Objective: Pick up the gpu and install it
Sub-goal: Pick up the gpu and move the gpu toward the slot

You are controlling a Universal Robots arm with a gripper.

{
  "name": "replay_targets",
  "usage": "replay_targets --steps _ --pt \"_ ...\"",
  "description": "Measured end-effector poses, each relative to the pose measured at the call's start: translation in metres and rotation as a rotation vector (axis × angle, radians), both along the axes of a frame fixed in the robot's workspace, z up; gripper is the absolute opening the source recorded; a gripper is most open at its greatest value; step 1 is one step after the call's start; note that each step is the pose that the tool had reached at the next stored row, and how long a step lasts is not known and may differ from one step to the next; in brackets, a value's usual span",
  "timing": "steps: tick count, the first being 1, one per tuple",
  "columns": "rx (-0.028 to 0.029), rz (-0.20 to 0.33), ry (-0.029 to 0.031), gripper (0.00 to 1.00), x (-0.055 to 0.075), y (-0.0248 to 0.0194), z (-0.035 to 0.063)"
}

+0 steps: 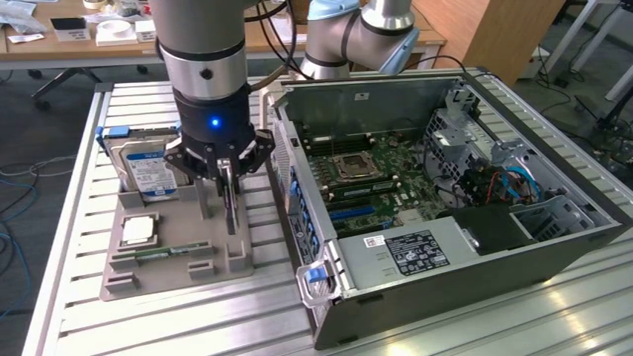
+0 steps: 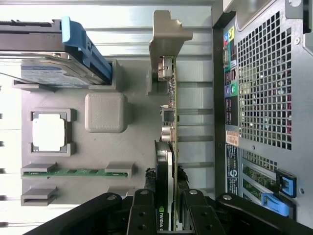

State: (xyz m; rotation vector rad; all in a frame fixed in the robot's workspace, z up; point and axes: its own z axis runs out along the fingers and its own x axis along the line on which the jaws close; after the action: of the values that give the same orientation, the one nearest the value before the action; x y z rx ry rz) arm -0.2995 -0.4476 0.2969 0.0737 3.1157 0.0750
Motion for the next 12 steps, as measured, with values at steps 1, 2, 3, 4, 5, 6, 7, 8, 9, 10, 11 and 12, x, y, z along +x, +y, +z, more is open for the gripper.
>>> replay_targets --steps 1,2,3,4,5,6,7,8,9,10,11,12 --pt "0.0001 0.0 -0.0001 0.27 0.0 0.0 0.0014" --pt "0.0001 0.0 -0.0001 0.27 0.0 0.0 0.0027" --pt "0.0001 0.0 -0.0001 0.27 0.0 0.0 0.004" --pt "0.0 0.0 0.0 0.27 0.0 0.0 0.0052" --pt "0.0001 0.0 -0.0001 0.27 0.0 0.0 0.0064" --pt "0.0 0.0 0.0 0.27 0.0 0.0 0.0074" --pt "0.0001 0.0 -0.0001 0.27 0.0 0.0 0.0083" --pt "0.0001 0.0 -0.0001 0.27 0.0 0.0 0.0091" --pt "0.0001 0.0 -0.0001 0.27 0.0 0.0 0.0097" --pt "0.0002 0.0 -0.0002 0.27 0.0 0.0 0.0101" --pt "0.0003 0.0 -0.0003 0.27 0.0 0.0 0.0104" --pt "0.0002 0.0 -0.0003 0.27 0.0001 0.0 0.0105"
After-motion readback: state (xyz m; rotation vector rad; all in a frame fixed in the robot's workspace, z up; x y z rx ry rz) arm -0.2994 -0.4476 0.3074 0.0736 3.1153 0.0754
